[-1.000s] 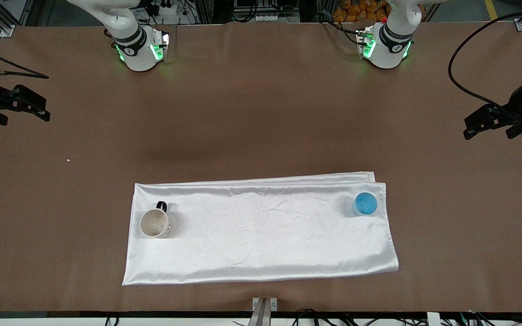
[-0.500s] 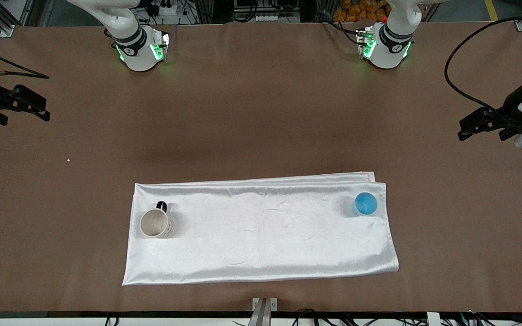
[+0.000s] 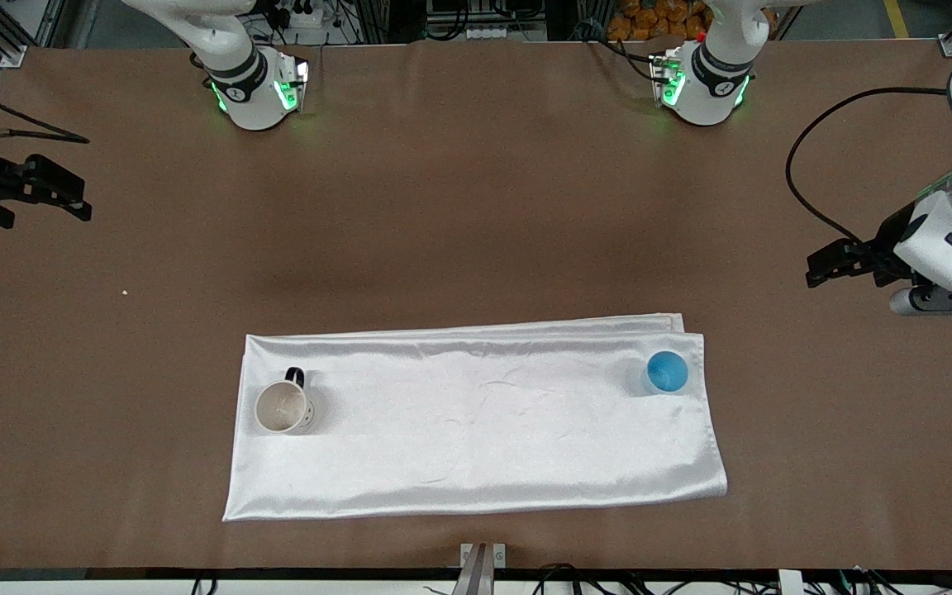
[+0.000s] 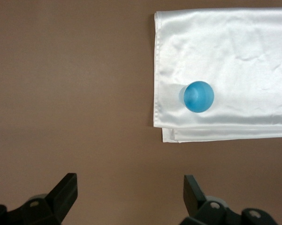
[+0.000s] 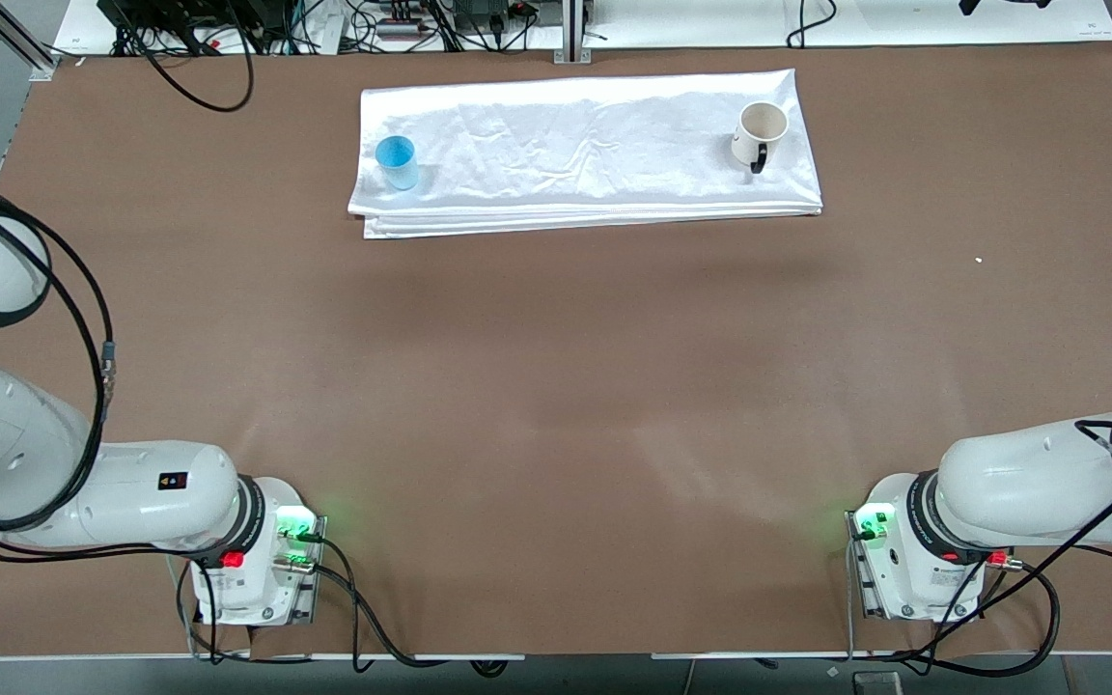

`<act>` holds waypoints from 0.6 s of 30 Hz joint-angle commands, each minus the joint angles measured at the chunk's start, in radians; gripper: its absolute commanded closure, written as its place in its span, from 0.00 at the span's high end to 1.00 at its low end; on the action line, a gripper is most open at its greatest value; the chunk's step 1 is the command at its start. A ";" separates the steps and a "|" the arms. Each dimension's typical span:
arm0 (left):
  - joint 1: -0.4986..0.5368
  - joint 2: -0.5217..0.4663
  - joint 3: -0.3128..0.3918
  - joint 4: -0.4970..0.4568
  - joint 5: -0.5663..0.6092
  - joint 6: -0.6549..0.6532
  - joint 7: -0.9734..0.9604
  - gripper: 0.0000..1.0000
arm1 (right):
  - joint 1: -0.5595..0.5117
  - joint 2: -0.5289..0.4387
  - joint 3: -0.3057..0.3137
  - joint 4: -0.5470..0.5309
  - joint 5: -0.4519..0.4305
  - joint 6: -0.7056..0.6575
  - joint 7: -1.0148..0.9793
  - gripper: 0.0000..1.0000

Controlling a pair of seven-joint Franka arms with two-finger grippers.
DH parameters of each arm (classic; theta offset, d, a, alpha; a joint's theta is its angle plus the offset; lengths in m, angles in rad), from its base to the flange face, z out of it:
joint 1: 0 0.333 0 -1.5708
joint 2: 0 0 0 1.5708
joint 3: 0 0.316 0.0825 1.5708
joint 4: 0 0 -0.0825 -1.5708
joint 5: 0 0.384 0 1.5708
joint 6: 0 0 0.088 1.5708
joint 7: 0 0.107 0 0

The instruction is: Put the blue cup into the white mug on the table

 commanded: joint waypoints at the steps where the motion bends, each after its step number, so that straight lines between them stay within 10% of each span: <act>1: 0.000 -0.024 -0.002 -0.113 -0.022 0.110 0.009 1.00 | -0.014 -0.005 0.007 -0.001 0.014 -0.012 -0.006 1.00; 18: -0.036 0.074 -0.032 -0.264 -0.021 0.427 -0.045 1.00 | 0.065 0.041 0.013 -0.118 0.015 0.109 0.002 1.00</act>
